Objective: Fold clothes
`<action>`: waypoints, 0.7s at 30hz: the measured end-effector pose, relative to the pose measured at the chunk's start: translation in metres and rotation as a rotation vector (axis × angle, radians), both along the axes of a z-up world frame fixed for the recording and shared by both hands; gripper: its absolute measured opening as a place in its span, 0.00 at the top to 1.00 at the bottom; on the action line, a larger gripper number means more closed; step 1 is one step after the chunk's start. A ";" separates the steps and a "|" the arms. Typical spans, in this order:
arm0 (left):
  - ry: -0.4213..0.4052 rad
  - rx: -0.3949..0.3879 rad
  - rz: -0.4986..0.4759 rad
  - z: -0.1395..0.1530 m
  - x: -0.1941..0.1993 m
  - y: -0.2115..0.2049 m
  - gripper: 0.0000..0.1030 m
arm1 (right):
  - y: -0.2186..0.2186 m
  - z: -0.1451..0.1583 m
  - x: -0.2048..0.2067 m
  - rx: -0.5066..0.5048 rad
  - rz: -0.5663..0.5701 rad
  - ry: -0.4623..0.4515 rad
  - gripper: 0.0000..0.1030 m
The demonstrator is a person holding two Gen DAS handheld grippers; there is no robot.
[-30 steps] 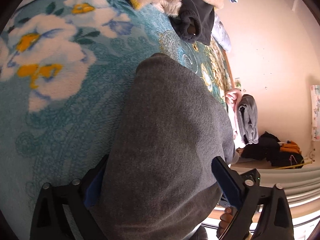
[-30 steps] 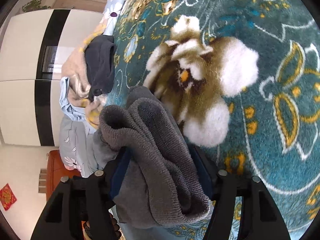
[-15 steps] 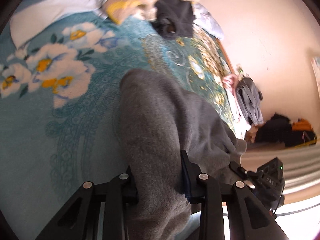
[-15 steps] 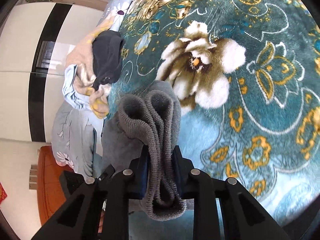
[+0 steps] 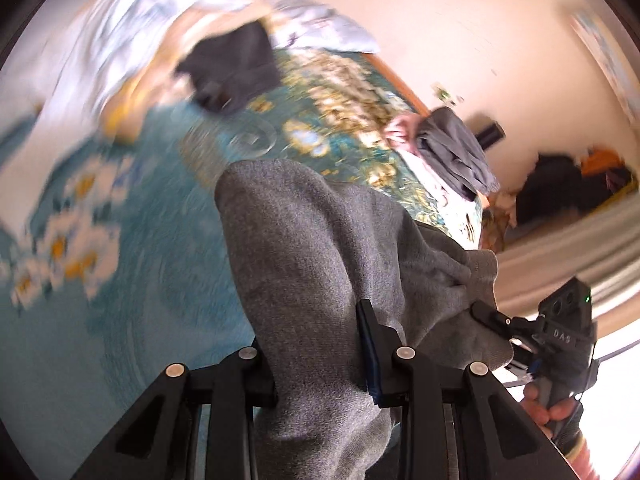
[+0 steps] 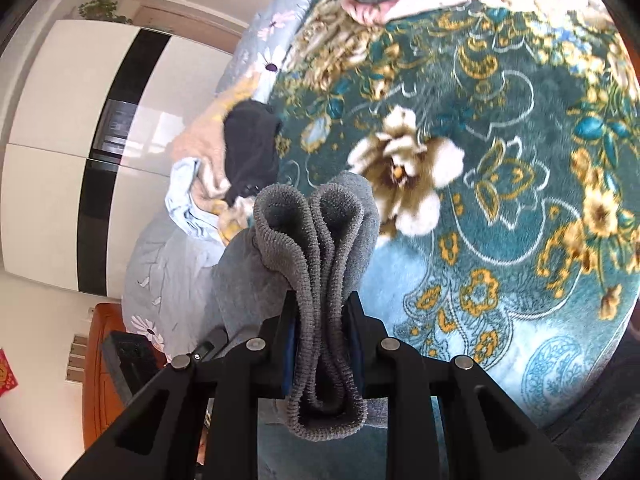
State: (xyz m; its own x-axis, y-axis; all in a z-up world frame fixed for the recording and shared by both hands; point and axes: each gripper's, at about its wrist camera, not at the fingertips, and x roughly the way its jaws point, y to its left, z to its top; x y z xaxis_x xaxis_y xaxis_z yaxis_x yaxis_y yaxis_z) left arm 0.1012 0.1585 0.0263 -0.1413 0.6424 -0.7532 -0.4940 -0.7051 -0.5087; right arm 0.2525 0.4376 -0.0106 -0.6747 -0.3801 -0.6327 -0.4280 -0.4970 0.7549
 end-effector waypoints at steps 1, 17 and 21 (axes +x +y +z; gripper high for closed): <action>0.035 -0.014 -0.022 0.009 0.002 0.008 0.68 | 0.004 0.002 0.003 -0.002 -0.010 0.012 0.78; 0.221 -0.032 -0.274 0.064 -0.019 0.132 0.69 | 0.087 0.030 0.016 -0.019 -0.162 0.101 0.78; 0.229 -0.016 -0.321 0.073 -0.043 0.168 0.69 | 0.112 0.043 0.003 0.007 -0.178 0.110 0.78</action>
State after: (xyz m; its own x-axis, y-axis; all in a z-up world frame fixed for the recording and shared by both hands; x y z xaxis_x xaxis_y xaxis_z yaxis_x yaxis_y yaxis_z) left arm 0.0587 0.3265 0.0997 -0.1001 0.6698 -0.7358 -0.7902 -0.5029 -0.3503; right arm 0.2550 0.5501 0.0323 -0.7962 -0.2444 -0.5534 -0.4245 -0.4260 0.7989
